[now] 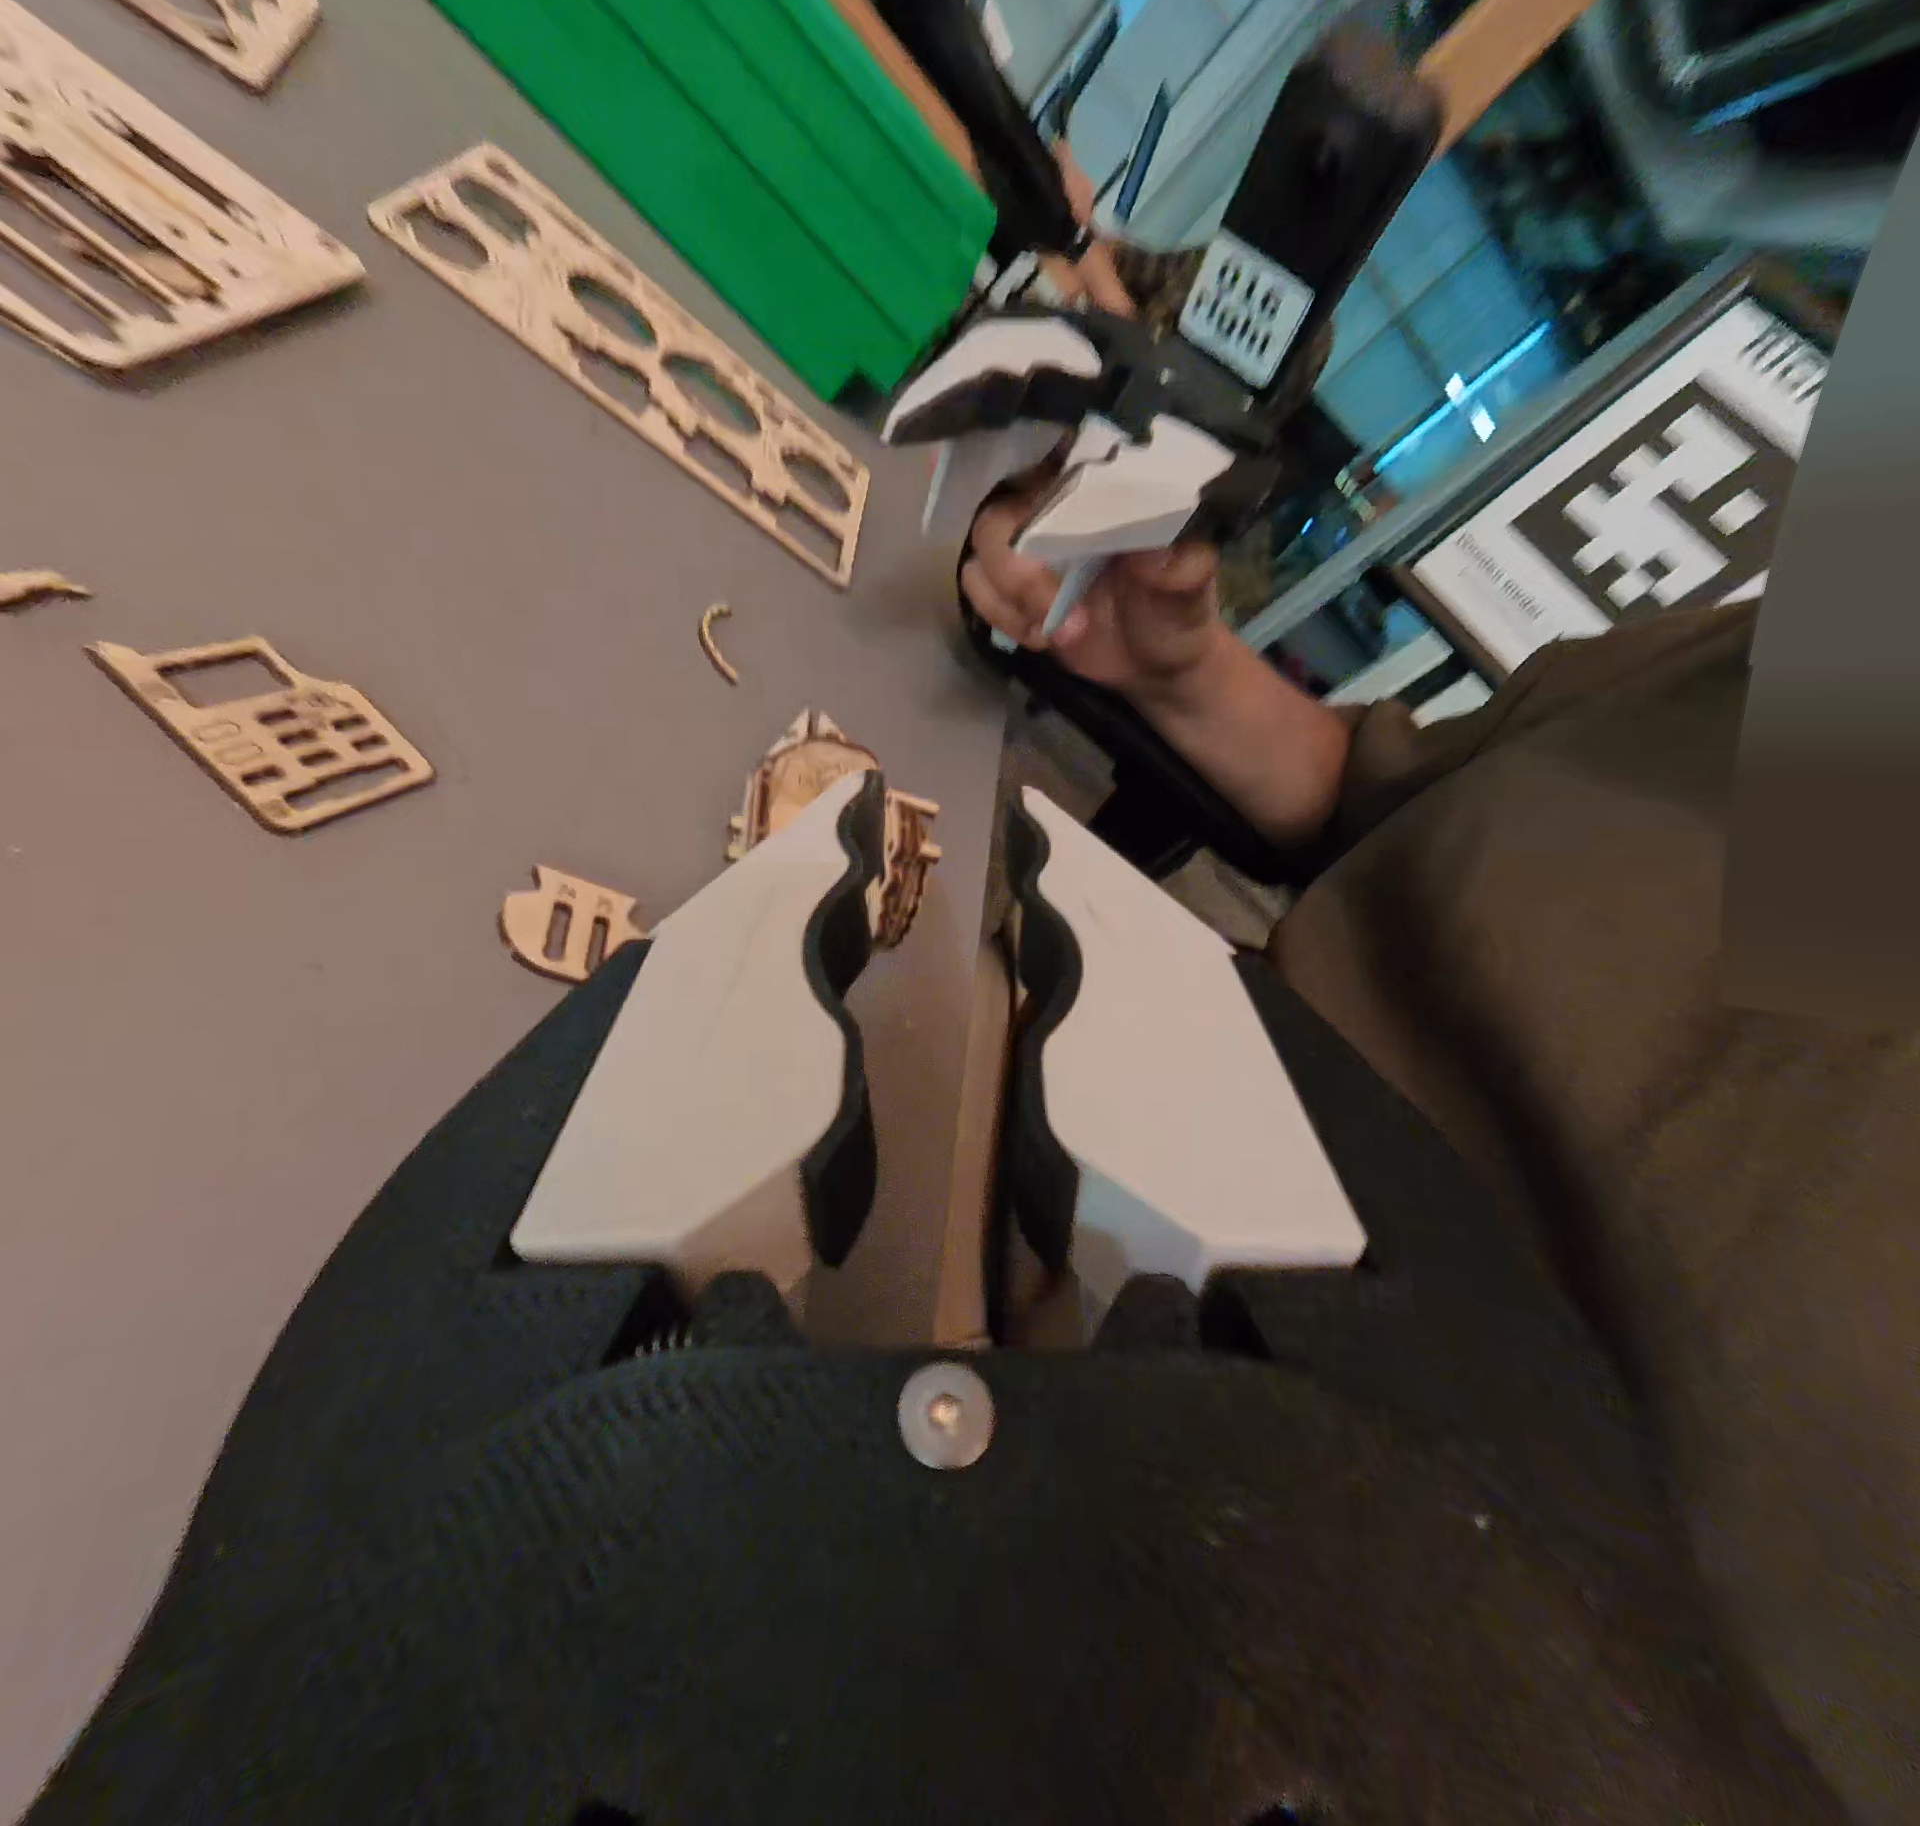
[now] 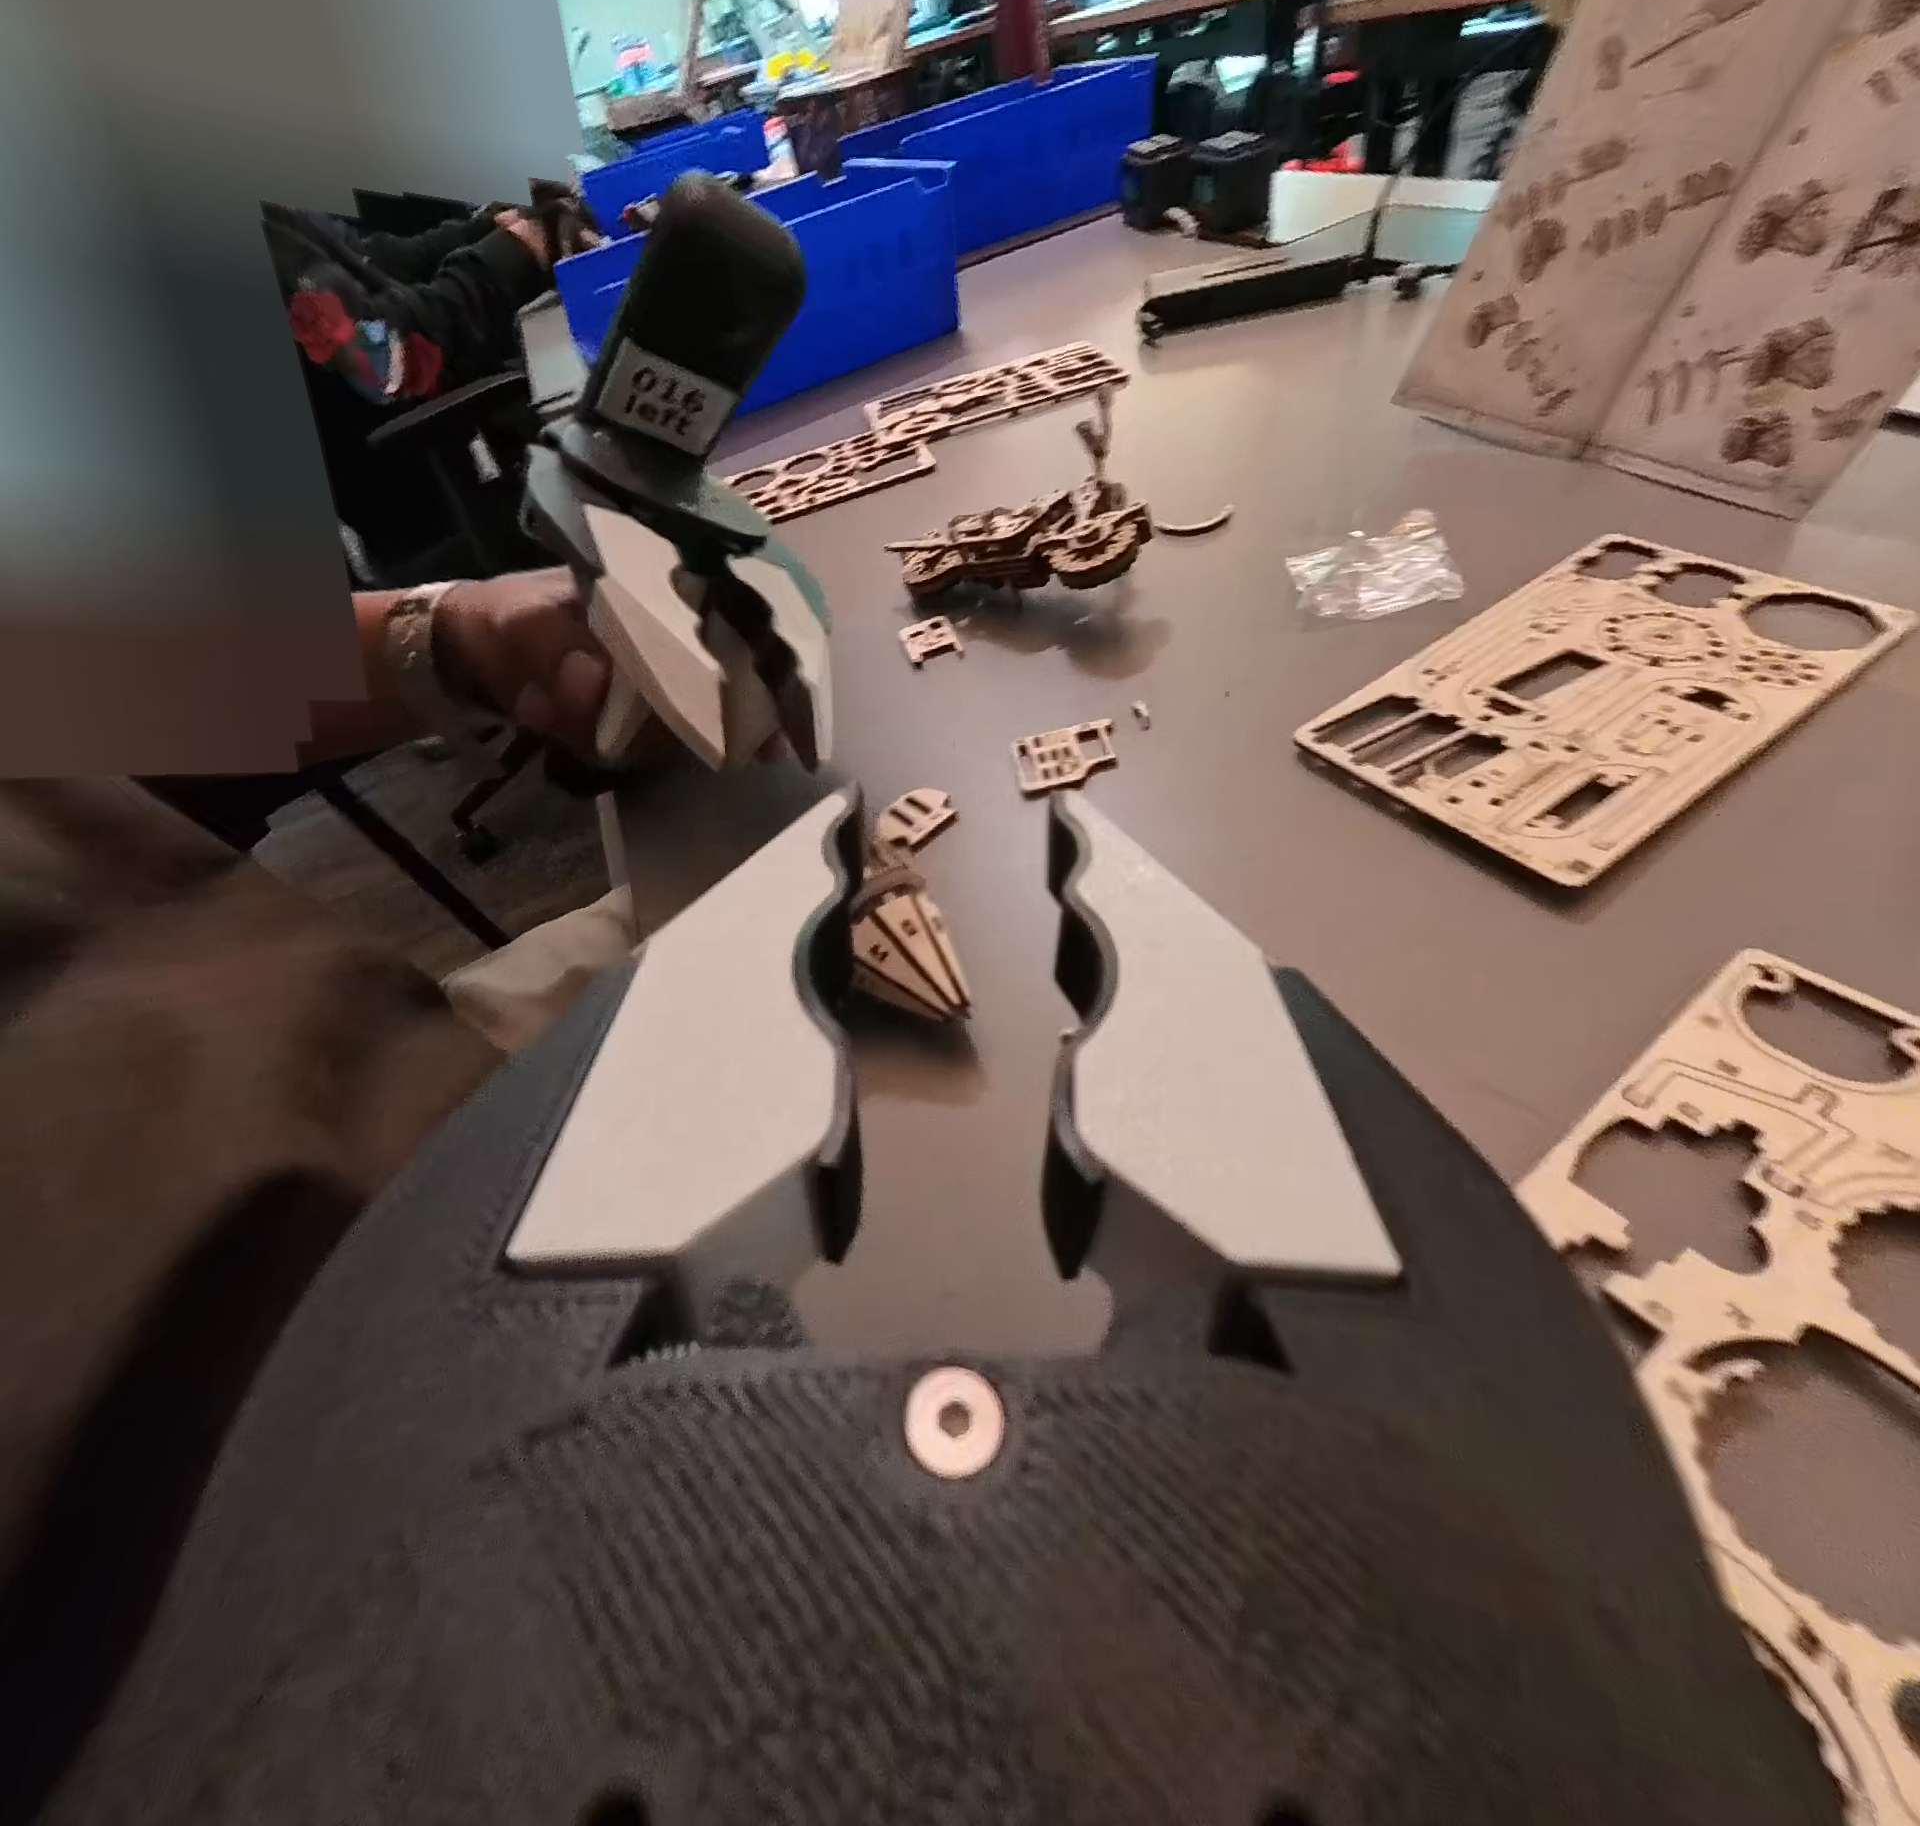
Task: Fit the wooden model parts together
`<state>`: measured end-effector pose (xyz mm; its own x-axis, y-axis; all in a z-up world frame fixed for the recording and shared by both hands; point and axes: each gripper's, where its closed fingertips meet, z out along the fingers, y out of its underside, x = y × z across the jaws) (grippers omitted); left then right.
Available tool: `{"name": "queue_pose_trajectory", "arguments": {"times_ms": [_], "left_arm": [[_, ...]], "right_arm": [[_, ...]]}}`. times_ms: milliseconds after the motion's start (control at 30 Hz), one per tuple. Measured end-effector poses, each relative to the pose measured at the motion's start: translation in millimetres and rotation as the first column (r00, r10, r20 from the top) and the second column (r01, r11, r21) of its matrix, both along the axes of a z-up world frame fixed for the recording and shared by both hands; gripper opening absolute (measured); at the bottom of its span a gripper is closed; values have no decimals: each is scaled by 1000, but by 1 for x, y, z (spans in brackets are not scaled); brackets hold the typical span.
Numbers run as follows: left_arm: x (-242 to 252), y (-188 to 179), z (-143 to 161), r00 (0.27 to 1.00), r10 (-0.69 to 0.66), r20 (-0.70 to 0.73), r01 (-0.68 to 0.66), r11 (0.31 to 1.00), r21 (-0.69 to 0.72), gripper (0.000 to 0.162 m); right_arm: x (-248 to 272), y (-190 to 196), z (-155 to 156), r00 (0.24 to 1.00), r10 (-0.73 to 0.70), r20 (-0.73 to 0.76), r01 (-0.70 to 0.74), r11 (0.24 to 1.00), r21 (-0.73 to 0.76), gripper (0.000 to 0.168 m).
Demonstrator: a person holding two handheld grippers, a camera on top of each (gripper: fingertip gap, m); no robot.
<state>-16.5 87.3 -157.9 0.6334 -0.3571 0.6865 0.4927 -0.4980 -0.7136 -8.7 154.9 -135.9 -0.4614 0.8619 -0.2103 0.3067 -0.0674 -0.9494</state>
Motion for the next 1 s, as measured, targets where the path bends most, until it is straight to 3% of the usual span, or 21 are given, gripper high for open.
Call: {"name": "queue_pose_trajectory", "arguments": {"times_ms": [100,167,233,333,433,800,1000], "left_arm": [[-19,0,16,994,64,93,-72,994,78,21],[-33,0,18,987,118,110,-128,988,90,18],[-43,-1,17,983,160,86,-168,980,102,1],[-51,-2,17,979,199,48,-203,972,119,0],[-51,-2,15,979,201,24,-203,973,113,0],[-46,3,5,980,198,2,-198,979,48,0],[-44,5,2,979,200,-31,-198,979,37,9]], "right_arm": [[3,4,6,1000,-9,3,10,999,-48,36],[6,3,9,1000,10,2,-10,997,-78,26],[9,2,10,1000,30,-4,-30,997,-70,7],[6,5,4,1000,-4,4,4,1000,-1,2],[1,9,-4,998,-56,16,55,996,76,12],[3,-13,-22,998,28,55,-39,976,215,14],[5,-18,-24,996,65,64,-78,971,225,11]]}}
